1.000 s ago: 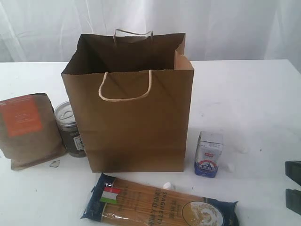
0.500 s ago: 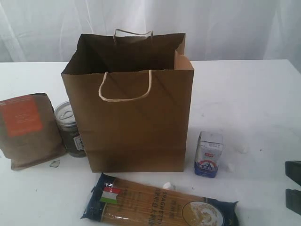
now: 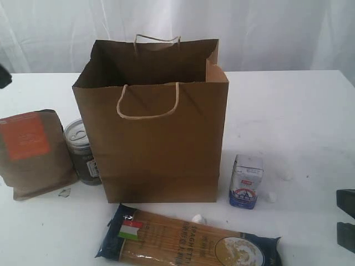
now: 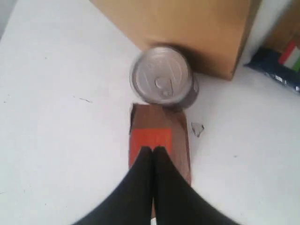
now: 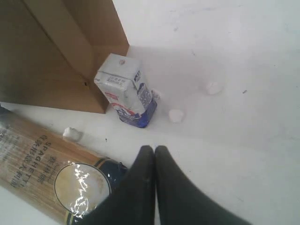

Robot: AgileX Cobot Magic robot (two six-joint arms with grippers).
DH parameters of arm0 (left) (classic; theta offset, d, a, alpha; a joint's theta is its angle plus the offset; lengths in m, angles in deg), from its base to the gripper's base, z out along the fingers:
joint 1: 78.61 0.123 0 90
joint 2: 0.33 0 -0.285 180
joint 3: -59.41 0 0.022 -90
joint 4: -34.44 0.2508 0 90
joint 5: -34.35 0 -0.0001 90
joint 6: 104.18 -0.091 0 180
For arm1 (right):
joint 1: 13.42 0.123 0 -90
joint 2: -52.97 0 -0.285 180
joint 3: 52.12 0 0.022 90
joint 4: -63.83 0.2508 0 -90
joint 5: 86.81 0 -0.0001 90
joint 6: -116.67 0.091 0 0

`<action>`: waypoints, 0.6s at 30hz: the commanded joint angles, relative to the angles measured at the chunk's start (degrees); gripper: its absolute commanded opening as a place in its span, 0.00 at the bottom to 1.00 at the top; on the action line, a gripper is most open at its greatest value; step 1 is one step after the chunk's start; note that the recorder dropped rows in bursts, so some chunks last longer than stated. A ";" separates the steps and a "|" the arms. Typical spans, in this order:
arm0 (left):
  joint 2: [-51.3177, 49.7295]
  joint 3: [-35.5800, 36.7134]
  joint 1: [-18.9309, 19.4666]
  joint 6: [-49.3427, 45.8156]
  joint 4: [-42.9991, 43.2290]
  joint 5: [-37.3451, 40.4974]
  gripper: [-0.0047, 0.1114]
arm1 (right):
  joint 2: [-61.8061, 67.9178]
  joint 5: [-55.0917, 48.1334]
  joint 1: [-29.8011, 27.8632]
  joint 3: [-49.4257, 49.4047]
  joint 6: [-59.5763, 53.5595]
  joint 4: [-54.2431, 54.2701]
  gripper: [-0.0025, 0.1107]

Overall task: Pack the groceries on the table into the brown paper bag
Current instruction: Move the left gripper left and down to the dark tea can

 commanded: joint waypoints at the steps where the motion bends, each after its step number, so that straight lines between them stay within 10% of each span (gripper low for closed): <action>1: 0.04 4.02 0.13 -6.23 -3.82 1.37 0.07 | 0.10 0.22 -0.25 -0.18 -0.24 0.11 0.02; 11: 0.04 10.78 0.13 -10.81 -15.27 -2.84 0.92 | 0.10 0.22 -0.25 -0.18 -0.24 0.11 0.02; 18: 0.15 11.29 0.13 -10.27 -19.45 -1.66 0.94 | 0.10 0.22 -0.25 -0.18 -0.24 0.11 0.02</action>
